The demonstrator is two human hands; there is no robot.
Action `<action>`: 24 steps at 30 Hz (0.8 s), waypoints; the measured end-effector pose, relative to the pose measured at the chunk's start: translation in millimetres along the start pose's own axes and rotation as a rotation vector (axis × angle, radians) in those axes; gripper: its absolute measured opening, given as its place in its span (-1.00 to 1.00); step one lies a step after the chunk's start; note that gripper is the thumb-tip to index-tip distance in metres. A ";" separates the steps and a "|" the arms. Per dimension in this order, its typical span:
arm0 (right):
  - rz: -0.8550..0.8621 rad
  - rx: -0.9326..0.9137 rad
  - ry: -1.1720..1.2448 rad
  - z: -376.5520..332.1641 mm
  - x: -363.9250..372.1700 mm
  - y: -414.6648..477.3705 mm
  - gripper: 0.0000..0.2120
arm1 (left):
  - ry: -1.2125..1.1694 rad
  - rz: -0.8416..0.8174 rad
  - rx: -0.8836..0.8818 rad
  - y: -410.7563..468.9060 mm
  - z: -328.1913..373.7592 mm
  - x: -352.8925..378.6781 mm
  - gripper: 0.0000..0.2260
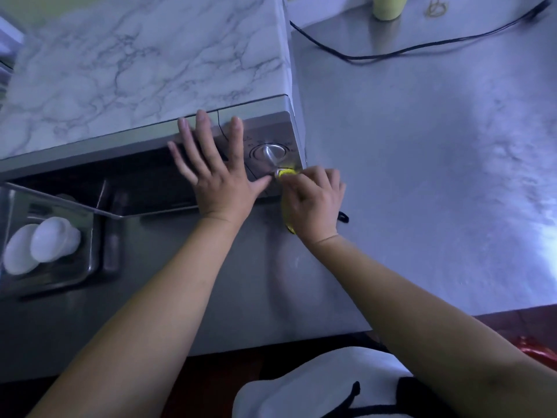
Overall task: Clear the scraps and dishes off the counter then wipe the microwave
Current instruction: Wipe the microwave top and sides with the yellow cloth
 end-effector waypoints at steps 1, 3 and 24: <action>-0.086 0.063 -0.024 10.8 4.6 -4.0 -0.88 | -0.002 -0.018 -0.001 0.6 0.0 -0.5 0.06; -0.284 0.221 -0.036 34.3 11.5 -13.1 -0.90 | -0.007 -0.049 -0.004 0.6 0.5 -1.7 0.09; -0.619 0.652 0.835 -18.1 -70.2 -21.6 -0.83 | -1.189 -0.491 -0.859 -128.5 56.1 -70.5 -0.61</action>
Point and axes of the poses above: each hand's wrist, its own y-axis towards the middle knuckle, its own x-axis out of the palm, z = x × y, the point moved 7 cm from there along y, towards the middle knuckle, and after that the axes turned 6 degrees about -x, right-handed, at the moved point
